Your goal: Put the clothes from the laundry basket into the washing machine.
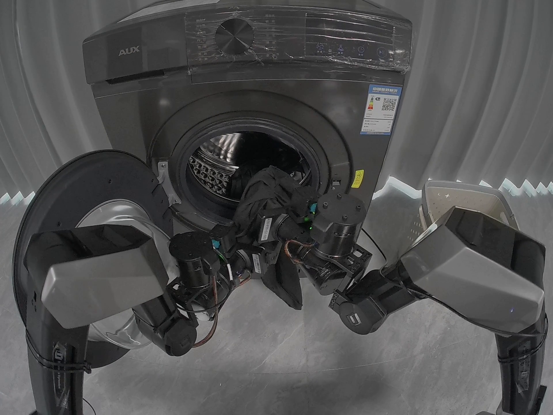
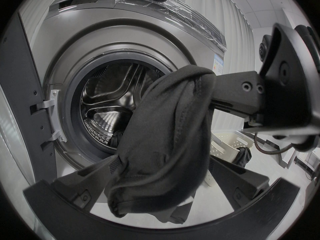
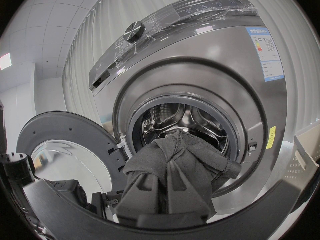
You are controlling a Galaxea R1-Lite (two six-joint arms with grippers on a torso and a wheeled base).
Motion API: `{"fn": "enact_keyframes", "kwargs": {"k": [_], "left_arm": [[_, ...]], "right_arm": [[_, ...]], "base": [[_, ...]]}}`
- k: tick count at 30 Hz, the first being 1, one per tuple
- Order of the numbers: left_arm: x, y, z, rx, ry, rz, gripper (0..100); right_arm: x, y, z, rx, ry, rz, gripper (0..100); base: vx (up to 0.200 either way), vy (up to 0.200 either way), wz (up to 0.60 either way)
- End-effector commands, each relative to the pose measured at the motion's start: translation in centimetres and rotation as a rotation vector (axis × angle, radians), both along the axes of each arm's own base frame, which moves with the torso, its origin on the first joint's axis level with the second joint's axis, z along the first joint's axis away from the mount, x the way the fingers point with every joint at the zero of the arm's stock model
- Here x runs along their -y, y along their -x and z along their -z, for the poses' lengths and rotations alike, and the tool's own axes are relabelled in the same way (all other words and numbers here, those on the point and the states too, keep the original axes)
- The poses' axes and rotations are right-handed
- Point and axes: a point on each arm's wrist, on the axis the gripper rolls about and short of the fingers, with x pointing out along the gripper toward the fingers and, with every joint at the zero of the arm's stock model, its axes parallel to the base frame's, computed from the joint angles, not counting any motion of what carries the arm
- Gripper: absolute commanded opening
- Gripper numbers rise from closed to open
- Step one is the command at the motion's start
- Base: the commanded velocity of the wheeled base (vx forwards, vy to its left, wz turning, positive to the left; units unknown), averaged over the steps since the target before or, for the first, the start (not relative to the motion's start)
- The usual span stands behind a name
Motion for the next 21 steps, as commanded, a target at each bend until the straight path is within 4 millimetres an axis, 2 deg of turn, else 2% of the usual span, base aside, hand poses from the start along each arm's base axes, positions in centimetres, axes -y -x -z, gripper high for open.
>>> {"fn": "enact_keyframes", "kwargs": {"k": [1,3,4,21], "left_arm": [[0.21,-0.79,0.75,0.0,-0.001,-0.013,100],[0.05,-0.89,0.81,0.0,-0.003,-0.019,100],[0.05,-0.89,0.81,0.0,-0.004,-0.019,0],[0.07,-0.82,0.02,0.025,0.015,-0.021,0]], "right_arm": [[-0.25,0.1,0.49,-0.007,0.006,-0.005,0],[-0.26,0.09,0.54,-0.008,0.004,-0.005,0],[-0.26,0.09,0.54,-0.008,0.004,-0.005,0],[-0.45,0.08,1.26,-0.026,-0.014,-0.004,0]], "base": [[0.0,0.0,0.0],[0.0,0.0,0.0],[0.0,0.0,0.0],[0.0,0.0,0.0]]}}
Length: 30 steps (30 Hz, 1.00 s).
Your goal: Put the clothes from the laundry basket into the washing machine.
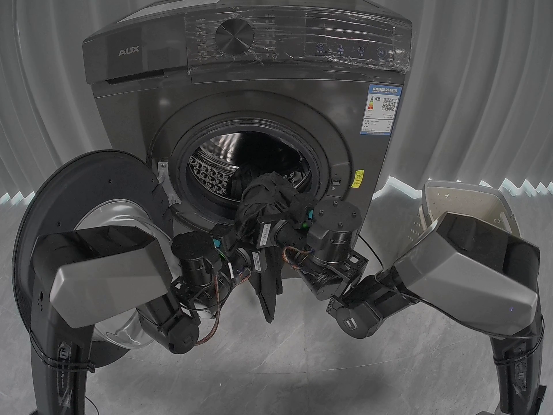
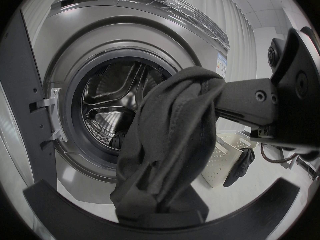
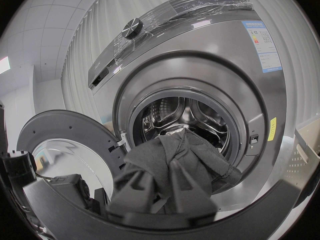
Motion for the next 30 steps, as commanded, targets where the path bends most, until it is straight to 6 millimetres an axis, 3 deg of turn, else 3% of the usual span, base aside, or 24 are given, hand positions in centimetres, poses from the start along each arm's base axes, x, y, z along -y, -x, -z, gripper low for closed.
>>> {"fn": "enact_keyframes", "kwargs": {"k": [1,9,15,20,30], "left_arm": [[0.0,0.1,-0.7,0.017,0.011,-0.002,0],[-0.7,0.2,-3.0,0.062,0.045,-0.017,0],[-2.3,0.7,-5.3,0.095,0.068,-0.059,0],[-2.9,1.1,-6.1,0.104,0.088,-0.084,0],[-3.3,1.0,-6.1,0.104,0.088,-0.102,0]], "right_arm": [[-0.2,0.1,0.2,-0.005,0.0,-0.005,100],[0.7,1.1,1.6,-0.062,0.047,-0.002,100],[4.0,3.3,3.0,-0.147,0.143,0.019,100],[6.5,2.5,4.3,-0.189,0.182,0.069,100],[6.6,2.2,4.7,-0.17,0.168,0.072,100]], "base": [[0.0,0.0,0.0],[0.0,0.0,0.0],[0.0,0.0,0.0],[0.0,0.0,0.0],[0.0,0.0,0.0]]}}
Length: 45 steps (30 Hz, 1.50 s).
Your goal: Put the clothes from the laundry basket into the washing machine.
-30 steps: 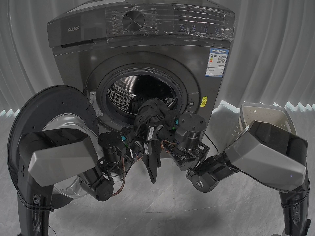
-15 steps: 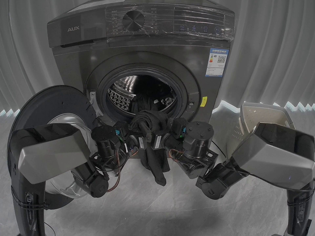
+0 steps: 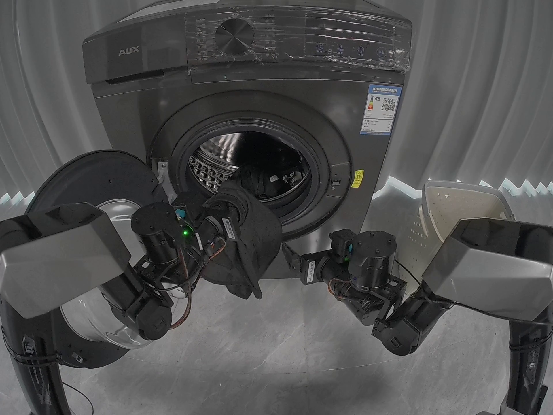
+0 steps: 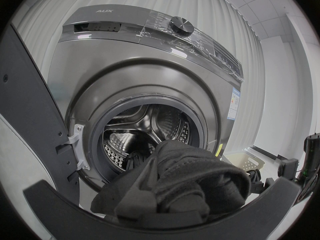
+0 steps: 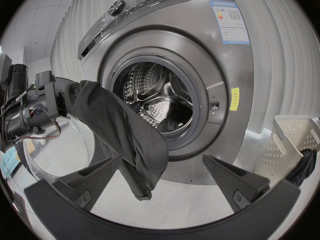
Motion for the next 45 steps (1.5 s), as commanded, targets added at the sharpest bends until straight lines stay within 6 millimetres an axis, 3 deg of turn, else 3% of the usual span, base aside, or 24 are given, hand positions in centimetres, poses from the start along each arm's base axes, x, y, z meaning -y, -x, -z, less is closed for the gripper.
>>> {"fn": "enact_keyframes", "kwargs": {"k": [1,12,35,45], "left_arm": [[0.1,0.2,-0.2,0.002,-0.006,0.005,0],[-0.3,2.5,0.4,-0.042,-0.086,0.023,0],[0.4,1.7,1.1,-0.028,-0.117,0.03,0],[0.9,1.0,1.6,-0.023,-0.13,0.023,0]], "right_arm": [[0.1,0.0,0.3,-0.008,0.006,0.002,100],[0.3,0.1,0.2,-0.01,0.009,0.011,100],[0.3,0.1,0.0,-0.005,0.0,0.011,100],[0.3,0.1,0.1,-0.006,0.001,0.011,100]], "base": [[0.0,0.0,0.0],[0.0,0.0,0.0],[0.052,0.0,0.0],[0.2,0.0,0.0]]}}
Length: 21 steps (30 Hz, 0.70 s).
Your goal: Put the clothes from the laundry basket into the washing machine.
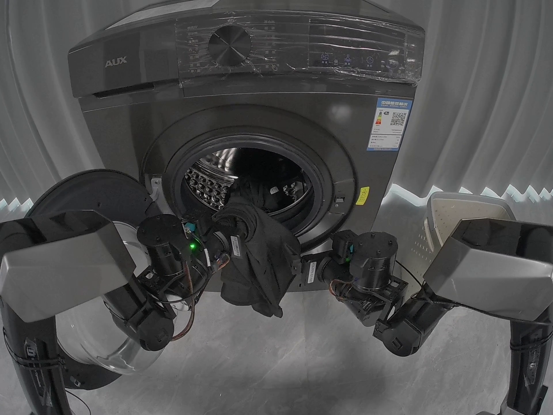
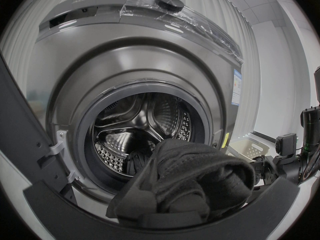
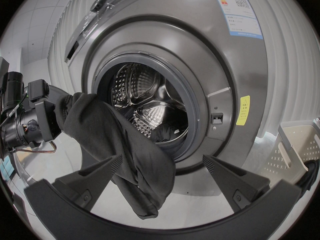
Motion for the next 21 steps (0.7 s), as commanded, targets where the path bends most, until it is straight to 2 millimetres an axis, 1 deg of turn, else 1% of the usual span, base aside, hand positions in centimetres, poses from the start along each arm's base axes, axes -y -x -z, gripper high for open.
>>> {"fn": "enact_keyframes", "kwargs": {"k": [1,5,8,11,12,15,17,18,21], "left_arm": [[0.2,-0.3,0.4,-0.002,-0.001,-0.001,0],[0.4,-0.5,0.8,-0.008,-0.006,0.011,0],[0.9,-0.5,1.5,-0.023,-0.013,0.025,0],[1.3,-0.4,1.7,-0.027,-0.002,0.031,0],[1.9,-0.8,1.5,-0.011,0.011,0.034,0],[2.3,-2.1,1.8,0.01,0.027,0.022,0],[2.3,-2.4,1.7,0.018,0.033,0.02,0],[2.2,-3.4,1.7,0.032,0.048,0.005,0],[2.4,-4.5,1.4,0.043,0.058,-0.005,0]], "right_arm": [[0.0,0.0,0.1,-0.001,0.001,-0.001,100],[0.0,0.1,0.0,-0.001,-0.001,-0.001,100],[-0.1,0.2,0.1,-0.004,0.002,-0.004,100],[-0.2,0.3,0.1,-0.005,0.001,-0.008,100],[-0.3,0.4,0.0,-0.003,-0.001,-0.011,100],[-0.4,0.5,-0.1,-0.002,-0.004,-0.014,100],[-0.4,0.5,-0.2,-0.001,-0.005,-0.014,100],[-0.3,0.6,-0.1,-0.004,-0.002,-0.014,100],[-0.2,0.7,0.0,-0.01,0.001,-0.014,100]], "base": [[0.2,0.0,0.0],[0.2,0.0,0.0],[0.0,0.0,0.0],[0.0,0.0,0.0],[0.0,0.0,0.0],[0.0,0.0,0.0],[0.0,0.0,0.0],[0.0,0.0,0.0],[0.0,0.0,0.0]]}}
